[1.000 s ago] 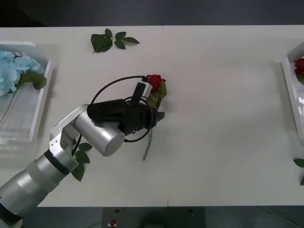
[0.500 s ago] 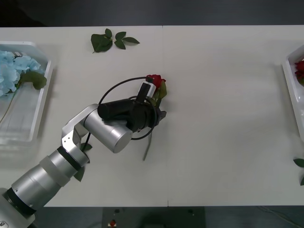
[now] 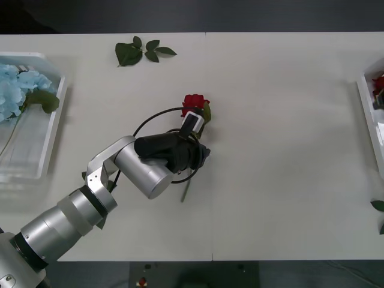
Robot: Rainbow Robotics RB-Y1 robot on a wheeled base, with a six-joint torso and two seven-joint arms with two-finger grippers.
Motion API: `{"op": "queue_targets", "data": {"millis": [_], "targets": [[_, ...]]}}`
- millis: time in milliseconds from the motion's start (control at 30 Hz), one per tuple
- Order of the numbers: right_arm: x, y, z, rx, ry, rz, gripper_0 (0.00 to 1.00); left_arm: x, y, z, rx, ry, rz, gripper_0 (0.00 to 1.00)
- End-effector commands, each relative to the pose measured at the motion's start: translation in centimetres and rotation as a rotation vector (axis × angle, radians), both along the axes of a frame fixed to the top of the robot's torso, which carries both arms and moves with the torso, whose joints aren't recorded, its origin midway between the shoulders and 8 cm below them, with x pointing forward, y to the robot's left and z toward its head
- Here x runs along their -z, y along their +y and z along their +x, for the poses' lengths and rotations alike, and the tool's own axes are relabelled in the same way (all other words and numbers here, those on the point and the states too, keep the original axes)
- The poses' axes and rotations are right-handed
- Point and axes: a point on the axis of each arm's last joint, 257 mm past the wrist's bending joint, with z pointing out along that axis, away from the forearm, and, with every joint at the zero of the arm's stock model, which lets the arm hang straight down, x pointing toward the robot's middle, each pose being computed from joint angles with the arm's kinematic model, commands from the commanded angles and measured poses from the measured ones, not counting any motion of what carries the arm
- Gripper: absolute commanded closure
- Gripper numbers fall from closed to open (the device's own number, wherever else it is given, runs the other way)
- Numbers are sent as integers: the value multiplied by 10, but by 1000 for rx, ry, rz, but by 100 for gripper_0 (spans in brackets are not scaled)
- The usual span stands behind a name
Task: Put the red flowers into the right box and the blue flowers into the left box
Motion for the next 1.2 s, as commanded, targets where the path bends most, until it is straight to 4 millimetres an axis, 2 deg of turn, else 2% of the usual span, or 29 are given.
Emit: {"op": "queue_targets", "data": {"millis": [33,67,167,333,400,500,700,800,833,900,1033,1133,1167,1200], "targets": [[-52,43,19,-163,-42,74,0,-13,-12,10,25,-31,12,34],[-56,51,20,-184,-44,93,0,-12,-12,10,24,-29,11,35],[-71,98,20,-311,-46,176,0,-13,-13,15,20,-27,16,34],[-83,171,14,-518,-45,307,0,-14,-10,23,7,-26,24,34],[-85,202,7,-586,-53,418,0,-16,-9,26,3,-28,24,34],[-88,238,-6,-693,-65,532,0,-16,-6,31,-3,-30,33,35],[-88,295,-39,-882,-92,681,0,-17,-6,34,-7,-29,35,35],[-87,306,-48,-920,-106,726,0,-17,-5,35,-9,-28,39,36],[-87,318,-58,-970,-138,775,0,-17,-5,37,-12,-25,39,39],[-84,325,-67,-1011,-175,804,0,-18,-6,39,-15,-25,39,44],[-85,336,-78,-1035,-223,873,0,-20,-7,42,-20,-24,37,53],[-94,349,-84,-1059,-232,916,0,-20,-3,45,-27,-23,40,59],[-96,352,-85,-1064,-234,922,0,-20,-4,45,-27,-24,42,66],[-99,355,-86,-1070,-238,930,0,-20,-3,46,-28,-24,41,82]]}}
